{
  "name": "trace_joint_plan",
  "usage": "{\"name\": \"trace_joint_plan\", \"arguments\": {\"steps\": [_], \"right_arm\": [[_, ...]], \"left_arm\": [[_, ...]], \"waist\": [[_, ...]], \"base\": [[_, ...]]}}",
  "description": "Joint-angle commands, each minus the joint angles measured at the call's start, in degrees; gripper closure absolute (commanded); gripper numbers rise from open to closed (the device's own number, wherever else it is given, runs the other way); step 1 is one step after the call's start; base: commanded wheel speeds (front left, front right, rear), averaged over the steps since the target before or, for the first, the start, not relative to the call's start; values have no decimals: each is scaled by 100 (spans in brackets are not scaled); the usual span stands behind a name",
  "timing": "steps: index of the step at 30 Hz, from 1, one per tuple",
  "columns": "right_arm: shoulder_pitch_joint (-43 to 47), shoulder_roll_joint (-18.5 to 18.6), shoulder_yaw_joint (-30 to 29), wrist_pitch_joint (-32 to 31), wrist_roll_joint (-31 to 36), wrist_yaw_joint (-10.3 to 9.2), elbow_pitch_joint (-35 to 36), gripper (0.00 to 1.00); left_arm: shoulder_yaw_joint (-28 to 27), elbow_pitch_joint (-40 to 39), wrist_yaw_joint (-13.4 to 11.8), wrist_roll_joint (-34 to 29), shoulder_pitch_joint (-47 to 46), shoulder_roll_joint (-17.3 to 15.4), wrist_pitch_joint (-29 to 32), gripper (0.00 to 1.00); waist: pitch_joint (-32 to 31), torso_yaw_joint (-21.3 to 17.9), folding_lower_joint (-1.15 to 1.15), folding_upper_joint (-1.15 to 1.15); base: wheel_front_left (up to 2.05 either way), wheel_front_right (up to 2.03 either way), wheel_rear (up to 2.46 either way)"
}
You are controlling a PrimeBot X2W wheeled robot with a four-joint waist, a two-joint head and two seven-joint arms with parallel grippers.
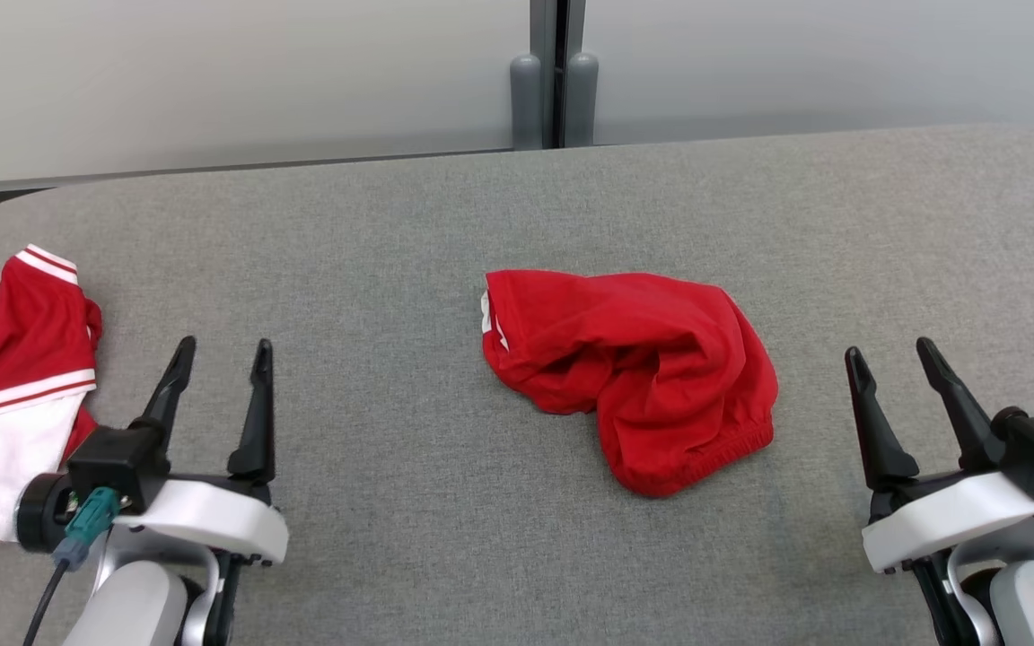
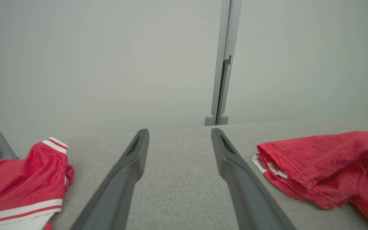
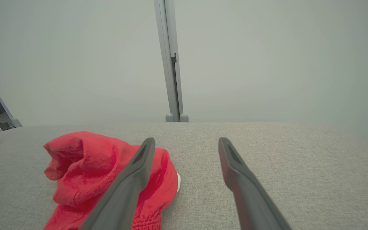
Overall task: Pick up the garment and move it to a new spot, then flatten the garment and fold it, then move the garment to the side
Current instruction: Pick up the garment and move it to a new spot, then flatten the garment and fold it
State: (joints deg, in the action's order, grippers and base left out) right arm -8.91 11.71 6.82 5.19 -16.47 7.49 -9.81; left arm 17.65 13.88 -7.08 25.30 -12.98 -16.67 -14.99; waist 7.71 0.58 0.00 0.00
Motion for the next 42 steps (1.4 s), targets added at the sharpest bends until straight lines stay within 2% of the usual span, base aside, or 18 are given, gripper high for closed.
{"name": "trace_joint_plan", "arguments": {"steps": [1,18,42], "right_arm": [[103,18,0,-44,38,0,58,0],[683,-90,74,-384,146,0,298,0],[713,-146,71,-481,137,0,393,0]], "left_arm": [[-64,-40,35,44,127,-73,-27,0],[121,-286,-72,-7,784,-207,150,0],[220,-337,-193,44,723,-266,264,0]], "waist": [[-93,6,0,0],[-615,-37,0,0],[-568,-15,0,0]], "base": [[0,0,0],[0,0,0],[0,0,0]]}}
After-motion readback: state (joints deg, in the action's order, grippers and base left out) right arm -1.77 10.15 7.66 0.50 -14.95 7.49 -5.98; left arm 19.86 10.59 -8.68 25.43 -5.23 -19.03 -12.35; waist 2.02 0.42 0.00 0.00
